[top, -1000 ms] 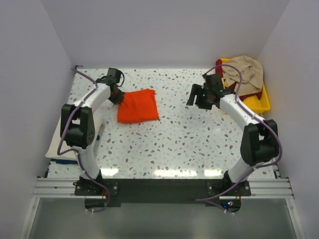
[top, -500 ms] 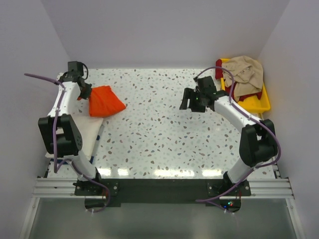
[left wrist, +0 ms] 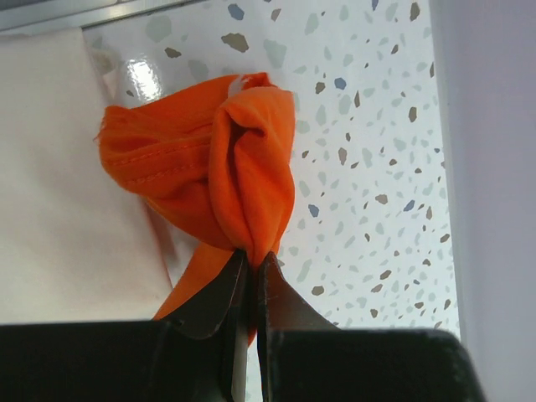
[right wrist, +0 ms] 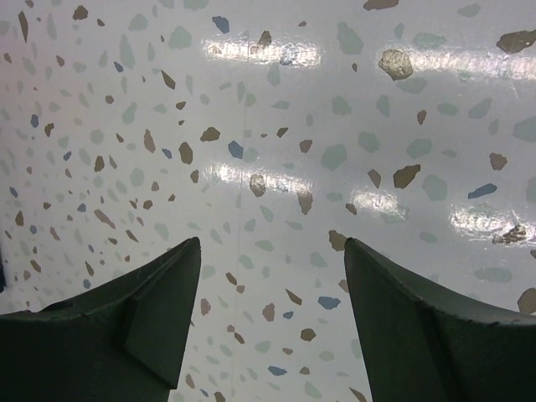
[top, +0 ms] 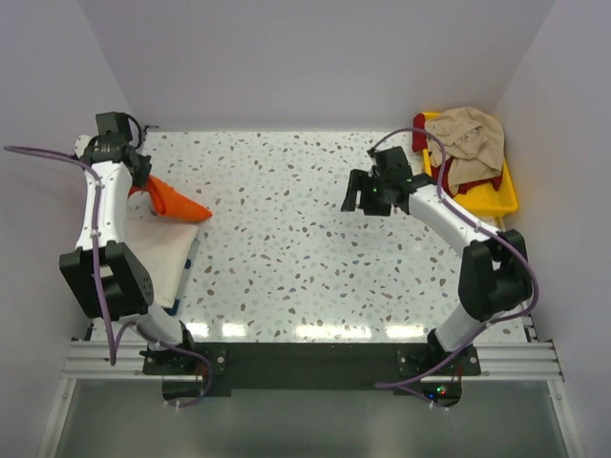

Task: Fold and stack the t-shirts
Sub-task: Neatly place the folded tshirt to the corner

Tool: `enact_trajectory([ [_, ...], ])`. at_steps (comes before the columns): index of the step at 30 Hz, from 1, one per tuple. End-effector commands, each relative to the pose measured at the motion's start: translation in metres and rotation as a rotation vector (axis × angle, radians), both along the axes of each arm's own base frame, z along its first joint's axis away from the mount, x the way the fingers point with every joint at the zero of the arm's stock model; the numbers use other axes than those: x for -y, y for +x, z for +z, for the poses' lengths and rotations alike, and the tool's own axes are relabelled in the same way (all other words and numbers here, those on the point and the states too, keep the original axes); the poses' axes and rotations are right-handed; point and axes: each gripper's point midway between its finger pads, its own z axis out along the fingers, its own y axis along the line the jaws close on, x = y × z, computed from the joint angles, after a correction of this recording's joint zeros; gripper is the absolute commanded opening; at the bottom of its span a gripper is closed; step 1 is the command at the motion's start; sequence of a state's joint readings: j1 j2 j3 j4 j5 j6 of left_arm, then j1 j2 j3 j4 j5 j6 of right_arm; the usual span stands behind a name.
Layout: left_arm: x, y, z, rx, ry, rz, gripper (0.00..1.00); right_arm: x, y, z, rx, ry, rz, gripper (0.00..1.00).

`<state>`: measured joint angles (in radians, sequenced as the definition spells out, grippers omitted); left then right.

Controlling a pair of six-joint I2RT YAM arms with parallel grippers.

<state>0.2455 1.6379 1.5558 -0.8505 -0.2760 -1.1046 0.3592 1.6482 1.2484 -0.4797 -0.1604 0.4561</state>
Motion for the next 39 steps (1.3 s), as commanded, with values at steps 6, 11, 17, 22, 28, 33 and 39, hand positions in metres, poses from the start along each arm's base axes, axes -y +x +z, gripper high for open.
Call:
enact_trajectory([
  [6, -0.017, -0.01, 0.057, 0.115, 0.068, 0.013, 0.0, -0.004, -0.005, 0.025, 0.051, 0.042, 0.005, 0.73],
  [11, -0.022, -0.012, 0.071, 0.137, 0.086, 0.012, 0.0, -0.002, -0.007, 0.03, 0.061, 0.037, 0.001, 0.73],
  [17, -0.025, -0.017, 0.086, 0.159, 0.104, 0.009, 0.0, 0.0, -0.008, 0.037, 0.072, 0.035, -0.003, 0.73],
  [22, -0.026, -0.023, 0.093, 0.17, 0.111, 0.006, 0.0, 0.002, -0.01, 0.038, 0.071, 0.029, -0.007, 0.73],
  [28, -0.027, -0.034, 0.101, 0.177, 0.119, 0.005, 0.0, 0.005, -0.015, 0.045, 0.086, 0.026, -0.01, 0.73],
  [33, -0.028, -0.051, 0.104, 0.173, 0.127, 0.02, 0.0, 0.006, -0.021, 0.046, 0.085, 0.029, -0.007, 0.73],
  [39, -0.031, -0.08, 0.087, 0.129, 0.135, 0.04, 0.0, 0.008, -0.031, 0.047, 0.086, 0.028, 0.004, 0.73],
])
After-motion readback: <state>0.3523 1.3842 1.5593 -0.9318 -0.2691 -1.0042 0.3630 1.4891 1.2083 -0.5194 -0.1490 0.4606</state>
